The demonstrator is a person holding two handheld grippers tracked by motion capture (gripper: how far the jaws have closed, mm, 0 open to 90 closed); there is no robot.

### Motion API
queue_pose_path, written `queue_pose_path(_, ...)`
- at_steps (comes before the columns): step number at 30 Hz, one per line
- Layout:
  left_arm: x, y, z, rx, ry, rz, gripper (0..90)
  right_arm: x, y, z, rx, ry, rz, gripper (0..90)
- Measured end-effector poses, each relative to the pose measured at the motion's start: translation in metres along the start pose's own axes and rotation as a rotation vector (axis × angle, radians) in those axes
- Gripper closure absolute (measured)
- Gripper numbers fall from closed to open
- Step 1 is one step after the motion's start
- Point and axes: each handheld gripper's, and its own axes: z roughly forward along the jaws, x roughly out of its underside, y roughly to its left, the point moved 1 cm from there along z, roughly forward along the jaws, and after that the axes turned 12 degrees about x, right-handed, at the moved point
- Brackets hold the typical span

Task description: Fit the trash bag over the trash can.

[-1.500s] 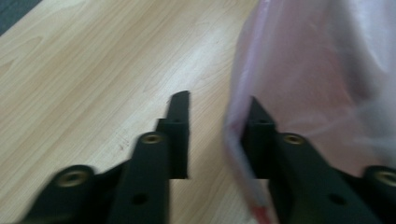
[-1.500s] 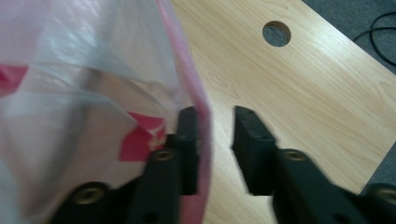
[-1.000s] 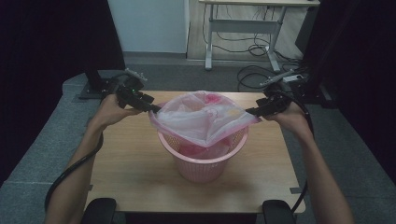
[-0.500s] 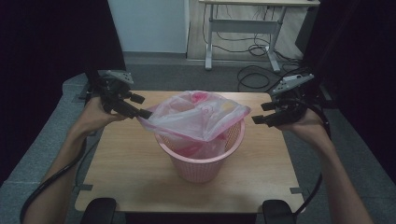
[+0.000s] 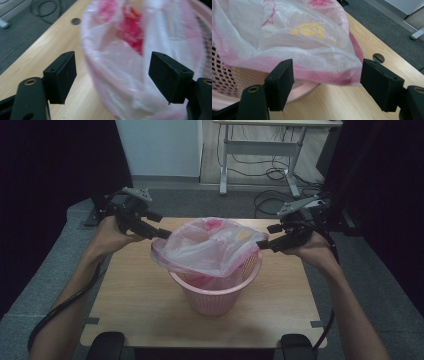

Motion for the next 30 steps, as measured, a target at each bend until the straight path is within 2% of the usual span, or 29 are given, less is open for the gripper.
queue_pose_path(4, 0.010, -0.024, 0.001, 0.063, 0.026, 0.059, 19.1, -0.002, -0.002, 0.010, 0.007, 0.028, 0.005, 28.3)
queue_pose_path(6, 0.018, -0.036, 0.001, 0.103, 0.020, 0.068, 18.1, -0.001, -0.002, 0.015, 0.000, 0.045, 0.014, 34.8)
queue_pose_path(7, 0.018, -0.036, 0.001, 0.103, 0.020, 0.068, 18.1, 0.000, -0.002, 0.017, -0.007, 0.047, 0.018, 38.3)
queue_pose_path(8, 0.027, -0.045, 0.003, 0.122, 0.023, 0.072, 18.0, 0.001, -0.001, 0.019, -0.014, 0.054, 0.025, 44.8)
queue_pose_path(9, 0.031, -0.049, 0.006, 0.130, 0.031, 0.072, 18.2, 0.003, 0.000, 0.021, -0.023, 0.063, 0.028, 51.3)
queue_pose_path(12, 0.043, -0.055, 0.018, 0.110, 0.086, 0.084, 20.7, 0.007, 0.004, 0.024, -0.038, 0.080, 0.029, 65.2)
queue_pose_path(14, 0.048, -0.055, 0.024, 0.076, 0.112, 0.083, 29.0, 0.008, 0.006, 0.022, -0.034, 0.071, 0.038, 70.0)
queue_pose_path(16, 0.051, -0.054, 0.027, 0.070, 0.123, 0.074, 44.3, 0.008, 0.007, 0.017, -0.041, 0.059, 0.033, 79.4)
queue_pose_path(18, 0.052, -0.054, 0.026, 0.054, 0.126, 0.087, 54.4, 0.009, 0.008, 0.012, -0.043, 0.071, 0.033, 81.6)
queue_pose_path(20, 0.054, -0.055, 0.026, 0.077, 0.113, 0.074, 66.8, 0.012, 0.010, 0.007, -0.041, 0.090, 0.031, 83.7)
queue_pose_path(21, 0.055, -0.057, 0.026, 0.079, 0.112, 0.084, 70.6, 0.014, 0.010, 0.005, -0.042, 0.093, 0.031, 84.3)
queue_pose_path(23, 0.059, -0.061, 0.026, 0.088, 0.113, 0.105, 74.6, 0.018, 0.012, 0.001, -0.043, 0.101, 0.034, 85.1)
queue_pose_path(25, 0.064, -0.062, 0.028, 0.128, 0.112, 0.114, 78.5, 0.024, 0.014, -0.003, -0.040, 0.117, 0.038, 86.1)
queue_pose_path(26, 0.068, -0.062, 0.031, 0.150, 0.122, 0.112, 80.0, 0.027, 0.014, -0.003, -0.039, 0.123, 0.041, 86.5)
queue_pose_path(30, 0.076, -0.061, 0.050, 0.184, 0.158, 0.132, 82.1, 0.038, 0.017, -0.002, -0.064, 0.157, 0.046, 87.6)
